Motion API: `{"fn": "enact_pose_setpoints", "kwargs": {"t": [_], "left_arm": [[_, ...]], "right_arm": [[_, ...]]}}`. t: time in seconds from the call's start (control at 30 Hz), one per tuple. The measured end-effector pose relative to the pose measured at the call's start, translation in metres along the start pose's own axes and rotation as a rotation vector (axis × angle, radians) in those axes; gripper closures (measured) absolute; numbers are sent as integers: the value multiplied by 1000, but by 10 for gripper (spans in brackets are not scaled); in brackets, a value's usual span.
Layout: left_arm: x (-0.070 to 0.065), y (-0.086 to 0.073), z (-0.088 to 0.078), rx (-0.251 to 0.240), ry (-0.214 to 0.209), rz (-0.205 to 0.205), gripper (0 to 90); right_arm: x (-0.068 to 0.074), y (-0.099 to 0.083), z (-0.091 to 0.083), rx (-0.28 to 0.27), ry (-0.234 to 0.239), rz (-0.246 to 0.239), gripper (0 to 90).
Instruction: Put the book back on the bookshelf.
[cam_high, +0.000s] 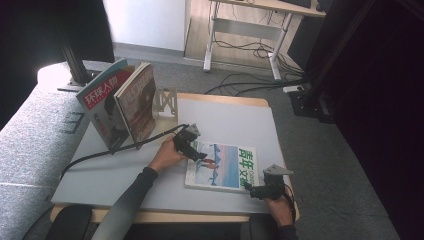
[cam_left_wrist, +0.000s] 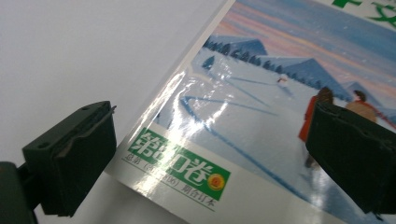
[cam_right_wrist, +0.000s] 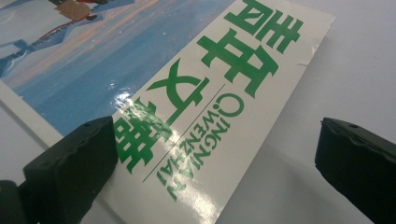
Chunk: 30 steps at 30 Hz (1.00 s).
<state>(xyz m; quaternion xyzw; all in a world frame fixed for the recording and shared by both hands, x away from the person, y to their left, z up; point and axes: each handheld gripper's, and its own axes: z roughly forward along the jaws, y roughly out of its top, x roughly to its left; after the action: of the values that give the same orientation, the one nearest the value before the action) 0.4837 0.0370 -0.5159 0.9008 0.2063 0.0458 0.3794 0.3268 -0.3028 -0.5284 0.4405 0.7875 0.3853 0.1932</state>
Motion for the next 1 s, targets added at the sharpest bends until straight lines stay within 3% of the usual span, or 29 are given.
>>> {"fn": "enact_pose_setpoints", "kwargs": {"t": [0.37, 0.6, 0.87, 1.0], "left_arm": [[4, -2, 5, 3, -27, -7, 1], [7, -3, 9, -11, -48, -37, 0], [7, -3, 8, 0, -43, -37, 4], [6, -3, 6, 17, -43, -40, 11]], "right_arm": [[8, -1, -3, 6, 15, -26, 0], [13, -2, -3, 34, 30, -59, 0], [14, -3, -3, 43, 27, -78, 0], [11, -4, -2, 44, 42, -55, 0]]}}
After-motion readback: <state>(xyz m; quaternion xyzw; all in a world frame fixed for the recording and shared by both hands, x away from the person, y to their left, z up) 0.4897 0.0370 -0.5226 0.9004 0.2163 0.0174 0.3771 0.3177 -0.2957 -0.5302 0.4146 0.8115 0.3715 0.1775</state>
